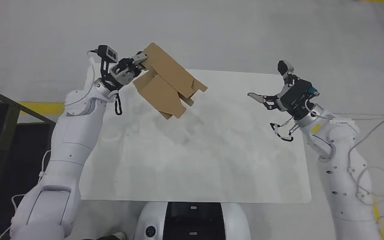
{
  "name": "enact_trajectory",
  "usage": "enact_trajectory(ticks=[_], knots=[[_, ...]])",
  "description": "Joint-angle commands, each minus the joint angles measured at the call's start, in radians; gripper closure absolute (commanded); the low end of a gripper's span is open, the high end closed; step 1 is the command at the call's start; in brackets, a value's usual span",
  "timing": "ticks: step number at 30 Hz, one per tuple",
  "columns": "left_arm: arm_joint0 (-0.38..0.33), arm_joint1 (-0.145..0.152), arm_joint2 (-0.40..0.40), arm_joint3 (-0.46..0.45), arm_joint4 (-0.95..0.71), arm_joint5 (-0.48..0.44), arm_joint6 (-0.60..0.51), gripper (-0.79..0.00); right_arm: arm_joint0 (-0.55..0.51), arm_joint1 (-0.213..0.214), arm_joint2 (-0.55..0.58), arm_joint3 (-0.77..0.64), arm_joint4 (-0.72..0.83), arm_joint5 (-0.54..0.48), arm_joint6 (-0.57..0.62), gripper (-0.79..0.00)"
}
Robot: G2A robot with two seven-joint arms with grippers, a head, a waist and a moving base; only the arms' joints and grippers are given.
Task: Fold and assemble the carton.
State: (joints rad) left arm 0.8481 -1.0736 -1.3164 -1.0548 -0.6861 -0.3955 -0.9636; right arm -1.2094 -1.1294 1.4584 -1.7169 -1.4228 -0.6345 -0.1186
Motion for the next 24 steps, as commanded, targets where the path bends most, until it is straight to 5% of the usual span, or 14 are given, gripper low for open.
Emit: enact_trajectory(ticks=[1,5,9,13,24], knots=[[-0.021,-0.002,0.008,0.029,-0.021,0.021,-0.072,0.000,-0.003,0.001,-0.005,-0.014,-0.003,0.005,0.044,-0.785],[-0.086,-0.012,0.042,0.117,-0.036,0.017,-0.187,0.000,-0.014,-0.002,-0.024,-0.037,0.091,-0.001,0.147,-0.785],[-0.151,-0.031,0.081,0.207,-0.075,-0.021,-0.284,0.000,-0.047,-0.012,-0.049,-0.044,0.411,0.040,0.313,-0.785],[-0.208,-0.050,0.112,0.279,-0.111,-0.069,-0.367,0.000,-0.081,-0.020,-0.076,-0.093,0.750,0.184,0.518,-0.785],[-0.301,-0.089,0.170,0.402,-0.097,-0.134,-0.327,0.000,-0.139,-0.036,-0.165,-0.159,1.242,0.431,0.722,-0.785]])
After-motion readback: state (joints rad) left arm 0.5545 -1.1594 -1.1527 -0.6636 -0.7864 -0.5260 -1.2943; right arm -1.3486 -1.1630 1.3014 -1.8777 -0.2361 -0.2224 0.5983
